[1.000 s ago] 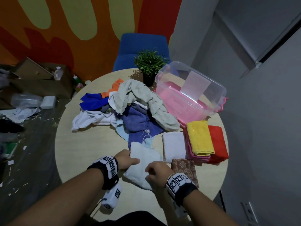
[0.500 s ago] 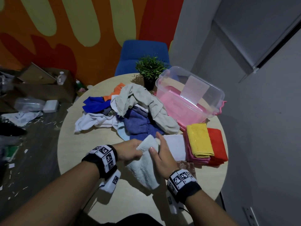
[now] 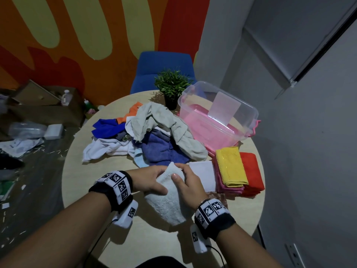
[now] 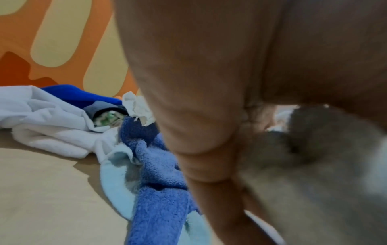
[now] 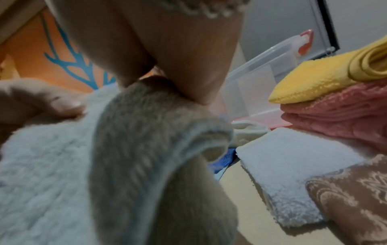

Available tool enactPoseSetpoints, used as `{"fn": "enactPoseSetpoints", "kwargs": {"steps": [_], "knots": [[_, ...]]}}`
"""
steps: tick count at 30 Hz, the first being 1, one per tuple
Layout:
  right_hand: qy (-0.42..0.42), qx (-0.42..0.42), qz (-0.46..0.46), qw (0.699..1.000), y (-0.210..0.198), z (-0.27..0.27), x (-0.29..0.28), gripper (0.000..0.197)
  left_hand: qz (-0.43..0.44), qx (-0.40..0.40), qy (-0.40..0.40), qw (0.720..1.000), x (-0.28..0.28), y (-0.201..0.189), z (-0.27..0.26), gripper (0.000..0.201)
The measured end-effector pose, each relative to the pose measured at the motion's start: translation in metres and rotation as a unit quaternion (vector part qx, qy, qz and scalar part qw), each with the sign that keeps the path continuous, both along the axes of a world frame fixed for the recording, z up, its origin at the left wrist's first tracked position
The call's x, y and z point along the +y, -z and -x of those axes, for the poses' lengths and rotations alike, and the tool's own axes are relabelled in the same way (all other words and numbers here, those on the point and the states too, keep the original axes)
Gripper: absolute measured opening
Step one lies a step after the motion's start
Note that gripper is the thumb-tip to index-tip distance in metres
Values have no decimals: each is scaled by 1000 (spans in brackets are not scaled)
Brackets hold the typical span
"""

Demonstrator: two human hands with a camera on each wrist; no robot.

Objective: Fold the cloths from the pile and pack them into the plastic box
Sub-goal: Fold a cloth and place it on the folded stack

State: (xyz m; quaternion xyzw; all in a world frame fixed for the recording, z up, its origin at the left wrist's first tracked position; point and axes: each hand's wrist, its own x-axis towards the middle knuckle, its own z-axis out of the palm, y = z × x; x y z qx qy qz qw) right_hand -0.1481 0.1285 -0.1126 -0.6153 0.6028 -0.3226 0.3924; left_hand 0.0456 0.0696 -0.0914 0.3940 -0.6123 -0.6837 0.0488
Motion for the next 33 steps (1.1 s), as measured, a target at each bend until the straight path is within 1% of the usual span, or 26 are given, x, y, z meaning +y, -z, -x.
{"fn": "enactPoseSetpoints", "kwargs": {"steps": [1,2,3,4,5,6,7,8,9,10,11,12,14,15,16,18,20,23,25,27,29,31,33], "knots": [[17,-7,-3,1000,0,1,-1,35,-18,15,-17,1000,1,2,-2,53],[34,-15,-3,999,-2,3,-2,33,-26,29,-51,998,0,5,-3,55],[50,-21,0,999,-4,4,-3,32,-22,30,-106,994,-1,7,-3,54],[66,-24,2,997,-7,5,-5,32,-18,32,-180,983,-3,11,-3,59],[84,-30,3,996,-9,5,-6,32,-27,50,-249,967,-5,15,-4,74],[102,-42,3,994,-10,5,-8,31,-57,85,-297,949,-7,19,-3,89],[119,-59,3,991,-12,4,-10,30,-102,124,-316,935,-5,21,0,93],[136,-79,2,988,-14,3,-12,28,-143,158,-302,929,-2,21,4,82],[152,-97,0,984,-16,3,-14,26,-164,172,-275,932,2,19,8,62],[165,-116,-1,979,-19,4,-15,25,-171,176,-260,934,5,17,13,45],[174,-130,-3,976,-20,6,-17,24,-168,178,-269,931,7,16,18,36],[178,-140,-8,974,-20,10,-19,25,-166,192,-294,922,6,19,20,35],[178,-145,-21,973,-18,18,-20,29,-186,236,-349,888,4,22,24,40],[179,-150,-27,972,-16,21,-21,31,-205,249,-363,874,3,21,26,41],[184,-157,-29,970,-16,23,-20,31,-221,257,-359,870,3,22,28,42],[198,-158,-23,967,-16,26,-20,28,-237,253,-336,876,4,20,35,43],[202,-140,-25,969,-17,29,-20,25,-229,258,-334,877,6,17,41,40],[196,-65,-46,977,-14,34,-19,19,-212,282,-348,869,7,12,47,37],[198,-31,-59,978,-11,38,-19,19,-196,276,-357,871,7,14,50,39],[197,-6,-48,979,-8,40,-20,22,-168,255,-373,876,4,19,50,37],[185,28,-25,982,-5,41,-20,29,-116,212,-376,894,0,26,49,34],[141,63,-22,988,-1,39,-16,36,-79,183,-375,905,-2,32,48,32],[90,60,-57,992,2,33,-10,42,-81,184,-379,903,-3,36,49,31]]}}
